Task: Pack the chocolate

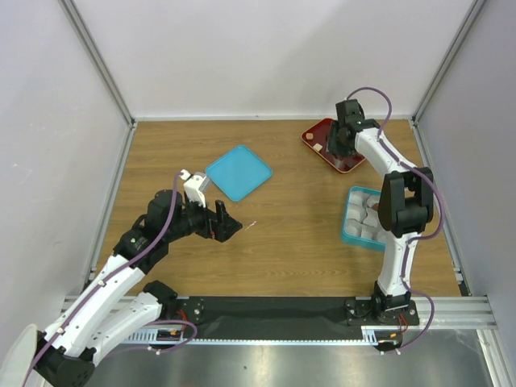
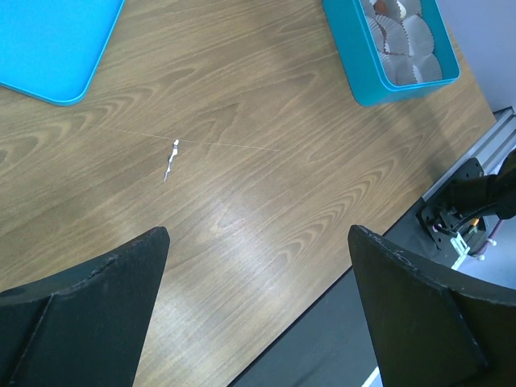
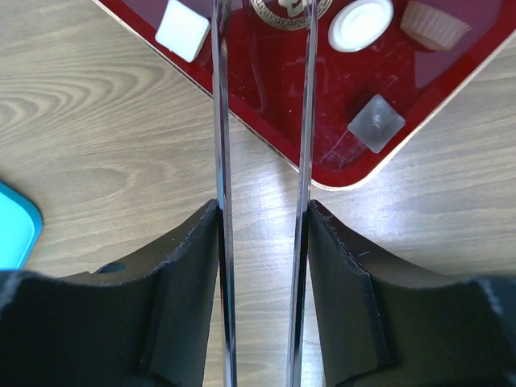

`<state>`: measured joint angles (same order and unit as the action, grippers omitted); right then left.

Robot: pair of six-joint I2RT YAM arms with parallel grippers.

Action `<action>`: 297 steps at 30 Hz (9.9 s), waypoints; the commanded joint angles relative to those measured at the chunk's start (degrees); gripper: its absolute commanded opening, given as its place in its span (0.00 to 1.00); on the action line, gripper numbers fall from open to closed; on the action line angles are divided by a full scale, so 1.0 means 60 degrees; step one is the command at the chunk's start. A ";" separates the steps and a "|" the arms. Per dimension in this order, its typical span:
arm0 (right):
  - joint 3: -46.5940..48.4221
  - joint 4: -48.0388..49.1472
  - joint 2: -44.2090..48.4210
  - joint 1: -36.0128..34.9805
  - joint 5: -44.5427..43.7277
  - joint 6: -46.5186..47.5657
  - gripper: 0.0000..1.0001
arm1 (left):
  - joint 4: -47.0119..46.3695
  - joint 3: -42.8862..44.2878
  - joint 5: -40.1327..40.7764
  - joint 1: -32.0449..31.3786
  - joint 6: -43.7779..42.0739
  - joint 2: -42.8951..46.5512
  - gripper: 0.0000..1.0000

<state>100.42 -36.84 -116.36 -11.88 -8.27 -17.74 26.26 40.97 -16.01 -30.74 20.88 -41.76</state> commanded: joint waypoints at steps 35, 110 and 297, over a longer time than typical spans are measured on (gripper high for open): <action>0.0489 0.0383 -0.0734 -0.0056 0.0016 0.0026 0.47 | -0.0085 0.0071 0.0237 0.0041 -0.0185 0.0045 1.00; -0.6645 -0.2297 0.8157 0.0090 -0.0393 -0.0677 0.47 | -0.0188 0.0042 -0.0027 0.0114 -0.0141 0.0148 1.00; -0.2442 -0.0775 0.4762 -0.0086 -0.0524 0.0042 0.48 | -0.0349 0.0012 -0.0466 0.0304 -0.0141 0.0017 1.00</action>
<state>80.42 -48.31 -82.87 -12.91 -8.78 -19.66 25.41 40.97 -18.26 -29.43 20.91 -41.85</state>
